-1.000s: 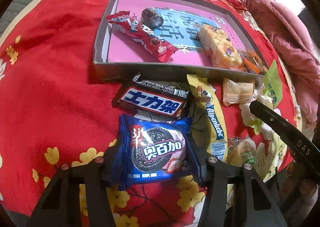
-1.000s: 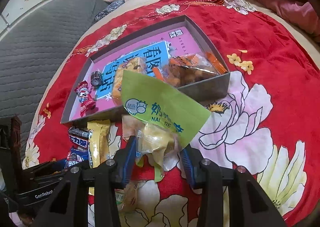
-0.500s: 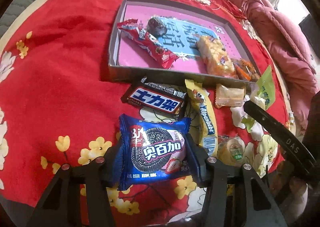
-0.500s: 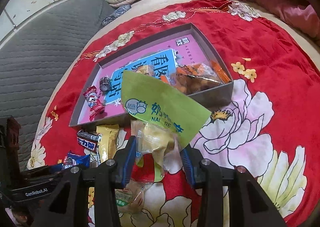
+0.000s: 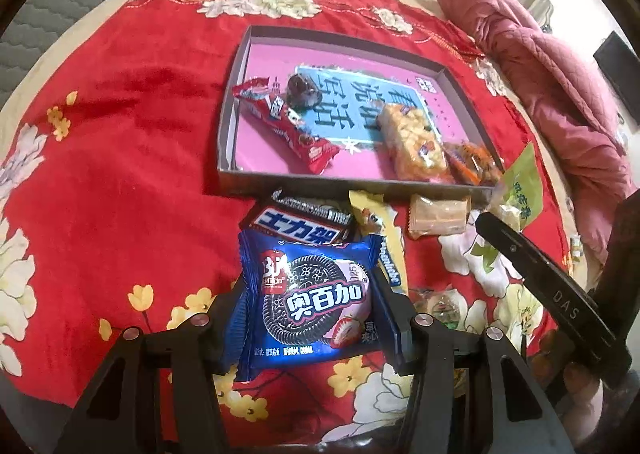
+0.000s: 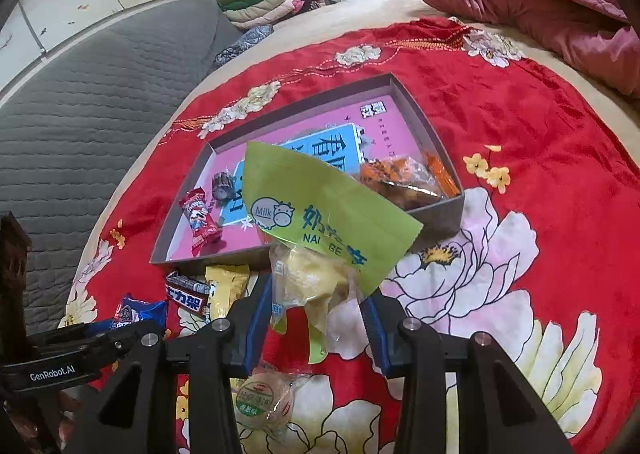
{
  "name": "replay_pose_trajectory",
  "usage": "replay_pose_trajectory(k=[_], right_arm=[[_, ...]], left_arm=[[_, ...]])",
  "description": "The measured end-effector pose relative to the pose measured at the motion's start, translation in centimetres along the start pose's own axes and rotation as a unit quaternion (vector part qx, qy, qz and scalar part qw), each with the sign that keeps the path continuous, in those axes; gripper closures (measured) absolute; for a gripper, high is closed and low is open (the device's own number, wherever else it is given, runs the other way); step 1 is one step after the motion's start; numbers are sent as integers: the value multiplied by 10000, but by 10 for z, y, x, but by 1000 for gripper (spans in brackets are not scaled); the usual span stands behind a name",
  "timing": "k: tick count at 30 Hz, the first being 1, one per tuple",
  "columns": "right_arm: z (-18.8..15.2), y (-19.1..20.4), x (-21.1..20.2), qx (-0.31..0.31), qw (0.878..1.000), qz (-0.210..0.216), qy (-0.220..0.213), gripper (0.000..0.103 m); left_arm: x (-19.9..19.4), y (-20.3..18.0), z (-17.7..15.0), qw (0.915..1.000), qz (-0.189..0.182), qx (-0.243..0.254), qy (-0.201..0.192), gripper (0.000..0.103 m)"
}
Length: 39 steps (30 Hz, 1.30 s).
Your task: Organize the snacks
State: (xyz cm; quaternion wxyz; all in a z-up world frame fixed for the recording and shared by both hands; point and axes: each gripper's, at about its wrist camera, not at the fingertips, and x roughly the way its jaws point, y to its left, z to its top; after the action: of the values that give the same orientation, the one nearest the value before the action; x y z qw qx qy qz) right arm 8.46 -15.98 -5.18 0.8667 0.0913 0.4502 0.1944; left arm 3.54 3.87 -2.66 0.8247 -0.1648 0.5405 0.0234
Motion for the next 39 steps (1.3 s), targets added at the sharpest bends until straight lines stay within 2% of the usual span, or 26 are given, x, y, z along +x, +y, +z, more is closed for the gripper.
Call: replay_pose_trajectory(k=[8, 39], right_arm=[[3, 6, -6, -167, 9997, 20, -183, 60], [14, 10, -7, -320, 9988, -74, -373, 60]], left_arm=[[-5, 0, 10, 9998, -63, -52, -164, 47], [0, -11, 42, 9982, -349, -38, -489, 47]])
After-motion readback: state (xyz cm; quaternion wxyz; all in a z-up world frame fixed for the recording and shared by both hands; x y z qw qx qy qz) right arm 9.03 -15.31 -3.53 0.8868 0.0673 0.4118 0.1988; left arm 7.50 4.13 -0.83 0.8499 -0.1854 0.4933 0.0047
